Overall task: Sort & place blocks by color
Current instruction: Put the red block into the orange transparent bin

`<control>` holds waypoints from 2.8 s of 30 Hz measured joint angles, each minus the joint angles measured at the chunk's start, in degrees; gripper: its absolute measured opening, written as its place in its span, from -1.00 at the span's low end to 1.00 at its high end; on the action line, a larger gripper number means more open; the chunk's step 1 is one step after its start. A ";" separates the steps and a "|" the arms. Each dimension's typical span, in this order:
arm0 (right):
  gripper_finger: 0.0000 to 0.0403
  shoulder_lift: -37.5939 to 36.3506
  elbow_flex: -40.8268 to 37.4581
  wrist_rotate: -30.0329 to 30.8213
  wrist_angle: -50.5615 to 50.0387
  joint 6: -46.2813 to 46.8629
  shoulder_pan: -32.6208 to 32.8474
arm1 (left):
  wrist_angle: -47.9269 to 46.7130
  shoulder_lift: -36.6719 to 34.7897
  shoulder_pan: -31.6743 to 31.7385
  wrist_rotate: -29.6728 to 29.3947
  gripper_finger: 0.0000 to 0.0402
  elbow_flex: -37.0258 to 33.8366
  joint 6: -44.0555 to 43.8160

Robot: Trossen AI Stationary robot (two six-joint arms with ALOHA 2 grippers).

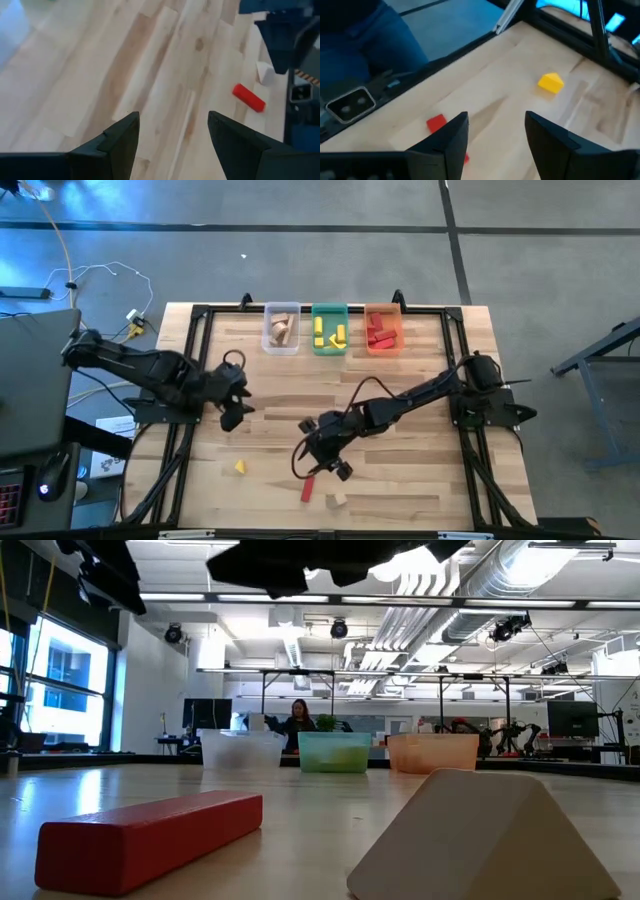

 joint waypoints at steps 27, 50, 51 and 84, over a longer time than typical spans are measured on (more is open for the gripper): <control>-0.10 0.79 6.87 3.64 -4.29 -0.60 3.32 | 0.09 2.99 -8.99 -6.76 0.10 -0.04 -6.64; -0.10 14.77 21.00 3.58 -22.90 -7.45 5.97 | 0.06 2.99 -8.99 -6.59 0.10 -0.04 -8.18; -0.10 15.11 21.00 3.60 -22.89 -7.45 5.96 | 0.07 2.99 -8.99 -6.55 0.10 -0.04 -8.19; -0.62 22.66 21.24 3.86 -26.13 2.38 5.78 | 0.05 2.99 -8.97 -6.75 0.10 -0.04 -8.15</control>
